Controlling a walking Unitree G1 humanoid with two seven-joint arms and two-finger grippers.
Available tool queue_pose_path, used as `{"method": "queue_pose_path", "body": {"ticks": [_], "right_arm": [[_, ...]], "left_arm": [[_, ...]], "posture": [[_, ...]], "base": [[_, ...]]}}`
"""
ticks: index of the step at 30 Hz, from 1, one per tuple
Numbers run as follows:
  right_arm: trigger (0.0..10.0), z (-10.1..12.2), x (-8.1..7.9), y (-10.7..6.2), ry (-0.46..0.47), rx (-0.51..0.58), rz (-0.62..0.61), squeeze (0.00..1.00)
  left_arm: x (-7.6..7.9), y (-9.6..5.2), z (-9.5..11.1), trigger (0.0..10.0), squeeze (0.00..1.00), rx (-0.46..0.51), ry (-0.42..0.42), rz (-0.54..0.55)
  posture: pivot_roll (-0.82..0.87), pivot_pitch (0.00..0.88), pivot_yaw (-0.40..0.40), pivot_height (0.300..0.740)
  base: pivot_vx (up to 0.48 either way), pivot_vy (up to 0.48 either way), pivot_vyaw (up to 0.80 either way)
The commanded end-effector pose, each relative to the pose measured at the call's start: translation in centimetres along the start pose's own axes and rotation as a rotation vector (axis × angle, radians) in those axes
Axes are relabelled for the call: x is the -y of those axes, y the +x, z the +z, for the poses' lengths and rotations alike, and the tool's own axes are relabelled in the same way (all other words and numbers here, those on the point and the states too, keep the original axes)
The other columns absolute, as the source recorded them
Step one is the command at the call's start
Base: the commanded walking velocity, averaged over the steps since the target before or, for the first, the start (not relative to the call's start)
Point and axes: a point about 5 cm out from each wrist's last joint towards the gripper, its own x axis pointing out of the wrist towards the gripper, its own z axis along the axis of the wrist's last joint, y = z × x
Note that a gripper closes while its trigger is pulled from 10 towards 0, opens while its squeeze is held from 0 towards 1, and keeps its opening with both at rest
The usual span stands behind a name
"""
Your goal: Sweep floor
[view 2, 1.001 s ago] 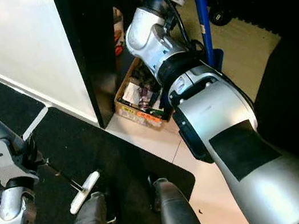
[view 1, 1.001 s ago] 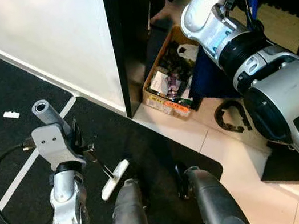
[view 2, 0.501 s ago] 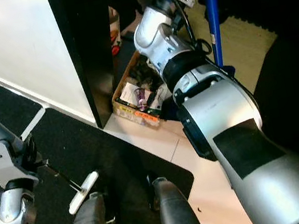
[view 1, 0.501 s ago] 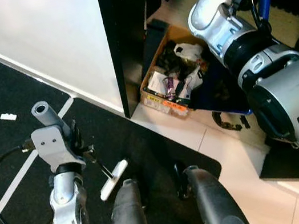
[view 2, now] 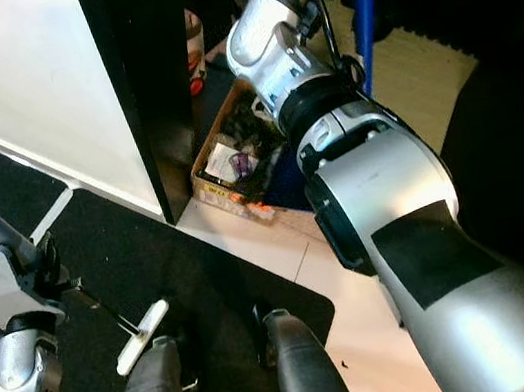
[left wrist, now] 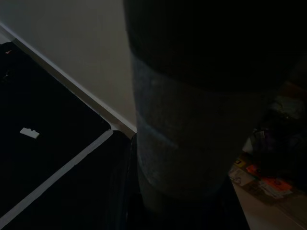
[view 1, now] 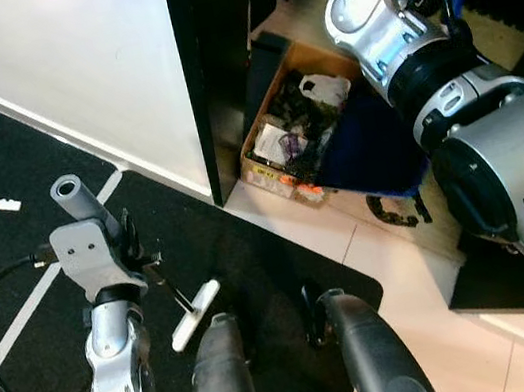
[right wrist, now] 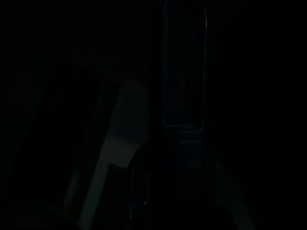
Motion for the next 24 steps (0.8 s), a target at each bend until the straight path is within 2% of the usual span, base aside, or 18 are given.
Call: {"method": "queue_pose_path", "body": {"ticks": [1, 8, 10, 14, 15, 16, 17, 24], "right_arm": [[10.0, -0.7, 0.3, -0.1, -0.033, 0.028, 0.004, 0.00], [10.0, -1.4, 0.6, -0.1, -0.068, 0.012, 0.003, 0.00], [10.0, -2.3, 1.0, 0.2, -0.086, -0.057, -0.014, 0.00], [10.0, -2.6, 1.1, 0.3, -0.090, -0.087, -0.021, 0.00], [10.0, -3.2, 1.4, 0.4, -0.097, -0.134, -0.037, 0.00], [10.0, -3.2, 1.4, 0.4, -0.097, -0.134, -0.037, 0.00], [10.0, -4.1, 1.9, 0.6, -0.106, -0.190, -0.059, 0.00], [10.0, -6.1, 3.2, 1.1, -0.125, -0.301, -0.100, 0.00]], "left_arm": [[0.7, -1.2, -2.3, 10.0, 0.00, -0.104, -0.043, 0.005], [0.7, -1.2, -2.3, 10.0, 0.00, -0.107, -0.043, 0.006], [0.7, -1.2, -2.4, 10.0, 0.00, -0.109, -0.042, 0.006], [0.7, -1.2, -2.4, 10.0, 0.00, -0.110, -0.042, 0.006], [0.6, -1.2, -2.4, 10.0, 0.00, -0.110, -0.042, 0.006], [0.6, -1.2, -2.4, 10.0, 0.00, -0.110, -0.042, 0.006], [0.6, -1.1, -2.4, 10.0, 0.00, -0.110, -0.042, 0.005], [0.7, -0.6, -2.4, 10.0, 0.00, -0.111, -0.040, -0.004]], "posture": [[0.06, 0.309, -0.213, 0.740], [0.06, 0.308, -0.210, 0.740], [0.06, 0.306, -0.209, 0.740], [0.06, 0.306, -0.209, 0.740], [0.06, 0.298, -0.204, 0.740], [0.06, 0.298, -0.204, 0.740], [0.06, 0.298, -0.201, 0.740], [0.06, 0.288, -0.191, 0.740]], "base": [[0.000, 0.000, 0.00], [0.000, 0.000, 0.00], [0.000, 0.000, 0.00], [0.000, 0.000, 0.00], [0.000, 0.000, 0.00], [0.000, 0.000, 0.00], [0.000, 0.000, 0.00], [0.000, 0.000, 0.00]]}}
